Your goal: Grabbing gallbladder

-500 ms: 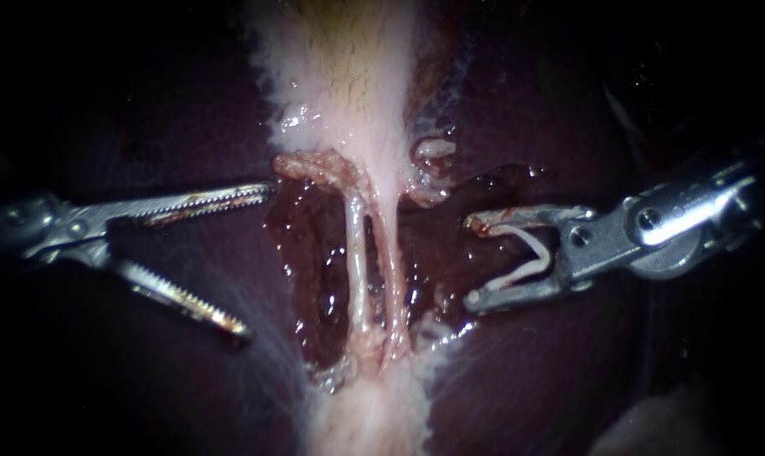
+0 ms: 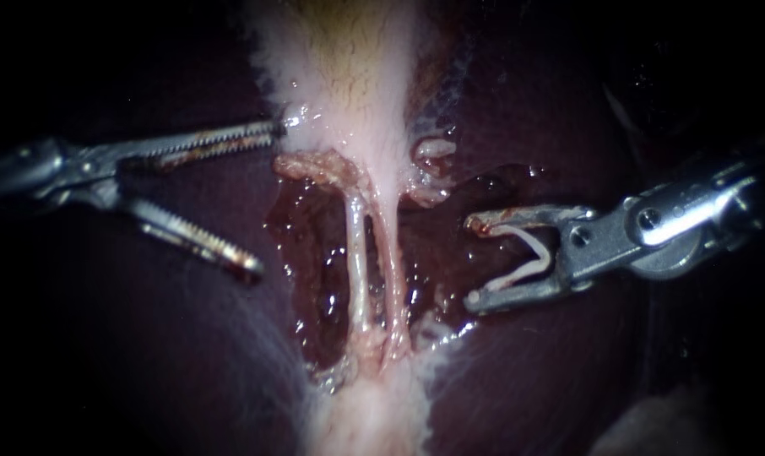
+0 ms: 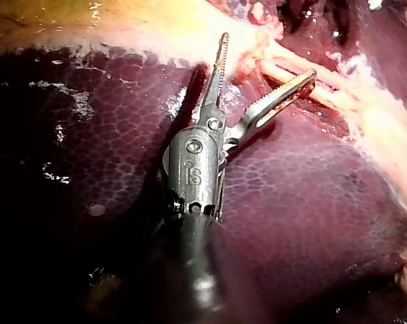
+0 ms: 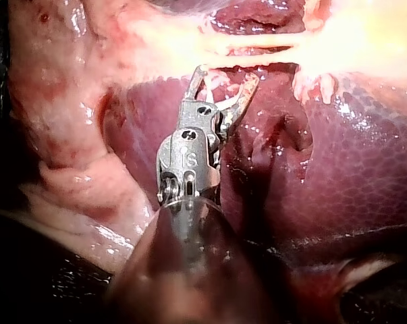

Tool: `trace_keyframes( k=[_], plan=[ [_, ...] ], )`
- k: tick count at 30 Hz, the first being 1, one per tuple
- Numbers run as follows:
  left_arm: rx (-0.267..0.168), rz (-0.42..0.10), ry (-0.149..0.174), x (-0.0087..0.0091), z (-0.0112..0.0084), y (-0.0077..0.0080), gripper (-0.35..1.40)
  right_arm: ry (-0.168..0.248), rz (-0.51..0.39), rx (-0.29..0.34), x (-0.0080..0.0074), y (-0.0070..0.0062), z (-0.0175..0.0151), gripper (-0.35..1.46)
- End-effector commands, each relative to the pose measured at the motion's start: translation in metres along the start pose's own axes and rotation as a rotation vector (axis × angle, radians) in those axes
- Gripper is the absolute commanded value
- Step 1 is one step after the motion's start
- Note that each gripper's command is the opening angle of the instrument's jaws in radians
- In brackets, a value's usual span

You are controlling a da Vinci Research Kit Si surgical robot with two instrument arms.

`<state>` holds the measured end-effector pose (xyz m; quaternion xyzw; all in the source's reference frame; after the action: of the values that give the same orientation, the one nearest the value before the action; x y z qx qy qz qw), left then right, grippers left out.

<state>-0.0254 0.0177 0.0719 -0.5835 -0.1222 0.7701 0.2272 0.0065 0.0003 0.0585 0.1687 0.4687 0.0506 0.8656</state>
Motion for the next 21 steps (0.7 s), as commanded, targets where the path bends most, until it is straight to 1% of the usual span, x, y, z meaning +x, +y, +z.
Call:
trace_keyframes(
  k=[1, 3, 6, 8, 10, 12, 16, 18, 20, 21],
  plan=[
    [0.006, -0.007, -0.007, -0.0002, 0.0003, -0.0005, 0.93, 0.0, 0.0, 0.0, 0.0, 0.0, 0.0, 0.5],
    [0.008, -0.007, -0.031, -0.0006, 0.0012, -0.0014, 0.86, 0.0, 0.0, 0.0, 0.0, 0.0, 0.0, 0.5],
    [0.012, -0.005, -0.073, -0.0015, 0.0027, -0.0022, 0.71, 0.0, 0.0, 0.0, 0.0, 0.0, 0.0, 0.5],
    [0.014, -0.002, -0.091, -0.0021, 0.0035, -0.0025, 0.63, 0.0, 0.0, 0.0, 0.0, 0.0, 0.0, 0.5],
    [0.02, 0.002, -0.101, -0.003, 0.004, -0.0025, 0.47, 0.0, 0.0, 0.0, 0.0, 0.0, 0.0, 0.5],
    [0.02, 0.013, -0.122, -0.0038, 0.0043, -0.0024, 0.39, 0.0, 0.0, 0.0, 0.0, 0.0, 0.0, 0.5],
    [0.008, 0.012, -0.163, -0.0051, 0.0042, -0.0026, 0.42, 0.0, 0.0, 0.0, 0.0001, -0.0001, 0.0, 0.5],
    [0.005, 0.009, -0.175, -0.0057, 0.0039, -0.0028, 0.44, 0.0, 0.0, 0.0, 0.0001, -0.0001, 0.0, 0.5],
    [0.003, 0.005, -0.186, -0.006, 0.0036, -0.003, 0.37, 0.0, 0.0, 0.0, 0.0001, -0.0001, 0.0, 0.5],
    [0.002, -0.001, -0.189, -0.0061, 0.0034, -0.0031, 0.31, 0.0, 0.0, 0.0, 0.0001, -0.0001, 0.0, 0.5]
  ],
)
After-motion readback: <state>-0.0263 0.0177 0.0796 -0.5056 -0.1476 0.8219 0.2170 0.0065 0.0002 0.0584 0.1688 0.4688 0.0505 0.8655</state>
